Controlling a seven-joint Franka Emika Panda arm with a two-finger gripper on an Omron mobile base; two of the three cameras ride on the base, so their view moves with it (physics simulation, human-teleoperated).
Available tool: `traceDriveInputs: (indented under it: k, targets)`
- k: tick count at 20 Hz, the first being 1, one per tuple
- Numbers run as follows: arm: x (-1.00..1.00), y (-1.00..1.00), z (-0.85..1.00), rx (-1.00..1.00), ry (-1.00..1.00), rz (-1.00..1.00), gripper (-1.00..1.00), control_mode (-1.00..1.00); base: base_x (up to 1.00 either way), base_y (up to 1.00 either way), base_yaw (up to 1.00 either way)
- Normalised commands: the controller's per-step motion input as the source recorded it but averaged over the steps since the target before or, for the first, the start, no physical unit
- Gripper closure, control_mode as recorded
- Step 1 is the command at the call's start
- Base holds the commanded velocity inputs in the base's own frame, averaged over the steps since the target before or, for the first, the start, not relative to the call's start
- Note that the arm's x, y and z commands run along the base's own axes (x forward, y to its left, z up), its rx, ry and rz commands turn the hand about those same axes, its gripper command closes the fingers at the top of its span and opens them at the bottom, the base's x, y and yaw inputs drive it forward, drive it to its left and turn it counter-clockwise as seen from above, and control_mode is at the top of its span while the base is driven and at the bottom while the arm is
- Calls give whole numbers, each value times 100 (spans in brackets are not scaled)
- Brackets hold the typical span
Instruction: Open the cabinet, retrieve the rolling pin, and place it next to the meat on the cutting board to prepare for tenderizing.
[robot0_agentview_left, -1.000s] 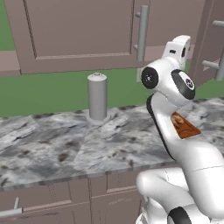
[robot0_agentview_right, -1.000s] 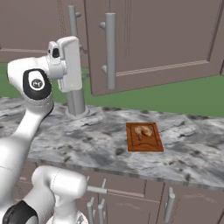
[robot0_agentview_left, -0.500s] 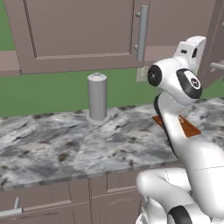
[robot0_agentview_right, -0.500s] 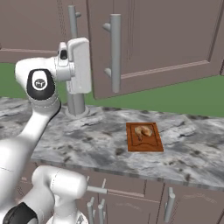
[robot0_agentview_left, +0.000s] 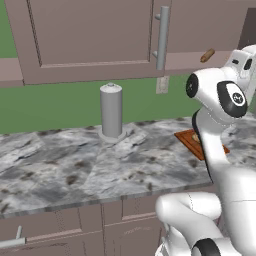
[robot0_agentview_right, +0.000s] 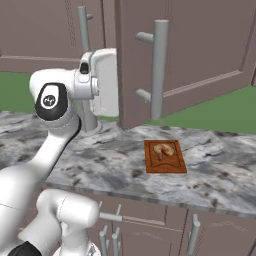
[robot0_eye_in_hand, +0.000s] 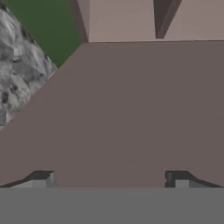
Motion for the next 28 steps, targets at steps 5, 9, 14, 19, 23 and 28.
traceDriveInputs:
  k: [5, 9, 14, 19, 23, 28]
  targets:
    - [-22, -78, 0, 0, 3, -26, -100, -100, 0, 0, 0]
    - [0, -84, 0, 0, 2, -22, -100, -100, 0, 0, 0]
    - [0, -84, 0, 1, 0, -17, -100, -100, 0, 0, 0]
    - [9, -77, 0, 1, 0, -11, -100, -100, 0, 0, 0]
    - [20, -66, 0, 1, 0, -8, -100, -100, 0, 0, 0]
    - [8, -39, 0, 0, 0, -3, -100, -100, 0, 0, 0]
